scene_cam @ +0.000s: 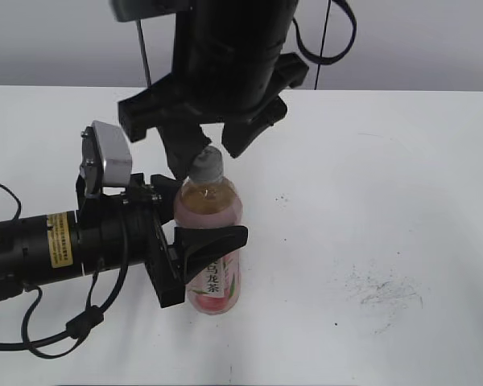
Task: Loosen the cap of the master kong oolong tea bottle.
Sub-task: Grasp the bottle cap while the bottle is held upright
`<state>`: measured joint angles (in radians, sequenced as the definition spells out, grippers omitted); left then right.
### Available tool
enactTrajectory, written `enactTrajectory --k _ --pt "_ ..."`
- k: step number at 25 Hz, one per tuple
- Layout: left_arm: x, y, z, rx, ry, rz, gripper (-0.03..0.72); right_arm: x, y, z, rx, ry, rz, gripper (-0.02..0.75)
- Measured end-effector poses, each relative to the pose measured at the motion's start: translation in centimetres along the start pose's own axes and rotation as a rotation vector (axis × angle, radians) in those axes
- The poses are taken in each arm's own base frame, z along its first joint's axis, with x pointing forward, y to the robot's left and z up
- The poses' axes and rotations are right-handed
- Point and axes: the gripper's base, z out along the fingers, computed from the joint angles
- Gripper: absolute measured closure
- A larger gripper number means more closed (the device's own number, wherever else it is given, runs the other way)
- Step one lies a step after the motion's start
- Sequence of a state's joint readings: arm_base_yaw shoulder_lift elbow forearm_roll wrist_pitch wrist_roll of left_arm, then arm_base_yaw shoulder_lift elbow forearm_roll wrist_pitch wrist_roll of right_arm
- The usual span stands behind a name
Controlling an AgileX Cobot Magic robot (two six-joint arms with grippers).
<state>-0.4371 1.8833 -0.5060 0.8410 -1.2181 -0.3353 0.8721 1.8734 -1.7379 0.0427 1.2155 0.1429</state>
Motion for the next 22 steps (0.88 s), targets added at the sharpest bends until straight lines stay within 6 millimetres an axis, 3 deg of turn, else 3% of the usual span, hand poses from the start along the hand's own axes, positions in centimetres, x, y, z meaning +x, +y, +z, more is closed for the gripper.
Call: enactTrajectory --k 4,7,12,15,22 --pt "0.0 0.0 0.0 0.0 0.0 0.0 0.243 -0.06 0.01 0.88 0.0 0.023 -0.012 0.344" --pt "0.01 0.01 0.0 -0.001 0.001 0.0 0.243 -0.06 0.03 0.92 -0.003 0.024 -0.048 0.458" --pt "0.0 0.02 0.01 -0.001 0.0 0.0 0.243 -0.07 0.04 0.9 -0.005 0.023 -0.145 0.459" --pt "0.0 0.02 0.01 -0.001 0.0 0.0 0.243 -0.07 0.07 0.9 -0.01 0.023 -0.289 0.46" --pt "0.01 -0.02 -0.01 0.002 0.001 0.003 0.243 -0.04 0.16 0.9 -0.027 0.019 -0.841 0.461"
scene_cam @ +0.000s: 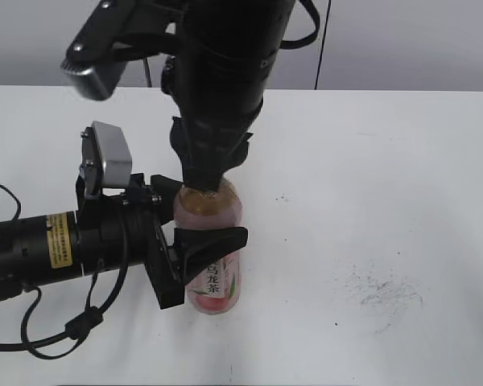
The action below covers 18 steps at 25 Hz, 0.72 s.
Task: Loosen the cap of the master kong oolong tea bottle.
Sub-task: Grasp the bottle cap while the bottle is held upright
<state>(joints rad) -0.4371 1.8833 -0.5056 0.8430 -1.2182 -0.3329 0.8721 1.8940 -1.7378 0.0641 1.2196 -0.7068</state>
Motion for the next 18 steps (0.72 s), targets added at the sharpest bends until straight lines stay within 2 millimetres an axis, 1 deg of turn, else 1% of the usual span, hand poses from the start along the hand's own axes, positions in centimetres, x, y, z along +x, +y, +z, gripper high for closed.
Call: enactTrajectory --k 13,16,18 --pt "0.0 -0.02 0.03 0.002 0.001 0.007 0.243 -0.11 0.26 -0.14 -0.014 -0.028 -1.268 0.453" --pt "-0.02 0.03 0.06 -0.004 0.001 0.001 0.243 -0.09 0.27 -0.13 -0.013 -0.021 -1.481 0.453" --pt "-0.01 0.05 0.06 -0.005 0.002 -0.001 0.243 -0.08 0.24 -0.13 -0.01 -0.018 -1.524 0.453"
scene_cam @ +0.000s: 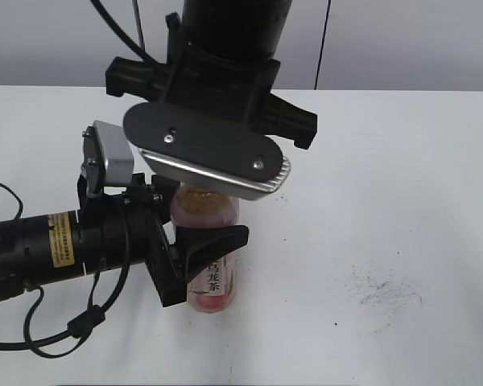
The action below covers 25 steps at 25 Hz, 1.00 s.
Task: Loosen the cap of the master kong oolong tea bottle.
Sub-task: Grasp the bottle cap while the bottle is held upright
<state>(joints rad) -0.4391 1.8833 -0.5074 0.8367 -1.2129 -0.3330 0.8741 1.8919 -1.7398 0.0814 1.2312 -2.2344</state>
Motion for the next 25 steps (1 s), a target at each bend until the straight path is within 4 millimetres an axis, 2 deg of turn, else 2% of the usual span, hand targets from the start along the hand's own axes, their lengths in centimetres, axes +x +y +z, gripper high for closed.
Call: enactTrajectory --k 3,11,17,21,25 --pt "-0.03 0.03 0.03 0.0 0.0 0.001 0.243 0.02 0.02 0.0 -0.002 0.002 0.081 0.445" --pt "-0.02 0.03 0.03 0.0 0.0 -0.004 0.243 0.17 0.01 0.0 0.005 0.018 0.653 0.353" --pt "-0.02 0.03 0.03 0.0 0.0 -0.005 0.243 0.14 -0.01 0.0 0.01 0.012 1.129 0.151" --pt "-0.02 0.03 0.03 0.0 0.0 -0.005 0.243 0.13 -0.02 0.0 0.012 0.01 1.431 0.151" --pt "-0.02 0.03 0.03 0.0 0.0 -0.005 0.243 0.4 -0.31 -0.01 0.064 -0.001 1.824 0.152"
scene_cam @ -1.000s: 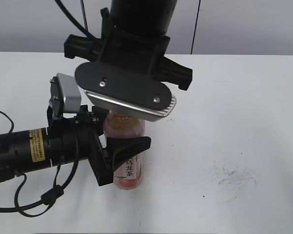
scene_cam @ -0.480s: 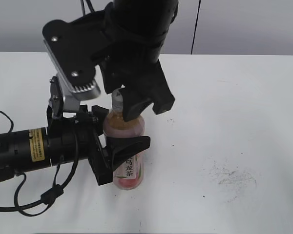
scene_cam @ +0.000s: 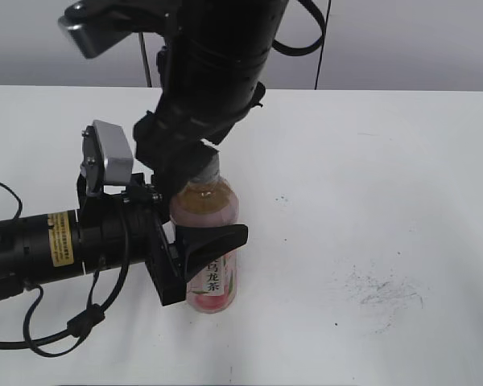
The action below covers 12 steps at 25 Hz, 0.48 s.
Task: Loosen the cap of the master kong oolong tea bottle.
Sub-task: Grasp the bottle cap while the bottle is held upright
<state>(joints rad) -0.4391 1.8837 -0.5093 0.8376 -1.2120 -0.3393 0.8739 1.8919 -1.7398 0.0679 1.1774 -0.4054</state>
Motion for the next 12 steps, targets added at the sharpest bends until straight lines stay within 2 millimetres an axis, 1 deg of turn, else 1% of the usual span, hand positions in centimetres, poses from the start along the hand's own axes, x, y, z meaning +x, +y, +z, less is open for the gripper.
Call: enactTrajectory --k 2,5,9,12 --pt "0.0 0.0 0.0 0.0 0.0 0.0 0.243 -0.06 -0.03 0.0 0.002 -0.007 0.166 0.153" --pt "0.0 0.0 0.0 0.0 0.0 0.0 0.243 0.06 0.03 0.0 -0.002 0.007 0.317 0.167" --pt "0.0 0.0 0.0 0.0 0.0 0.0 0.243 0.31 0.07 -0.01 -0.001 0.035 0.374 0.208" --pt "0.0 0.0 0.0 0.0 0.0 0.0 0.243 0.37 0.03 -0.01 0.004 0.04 0.388 0.217"
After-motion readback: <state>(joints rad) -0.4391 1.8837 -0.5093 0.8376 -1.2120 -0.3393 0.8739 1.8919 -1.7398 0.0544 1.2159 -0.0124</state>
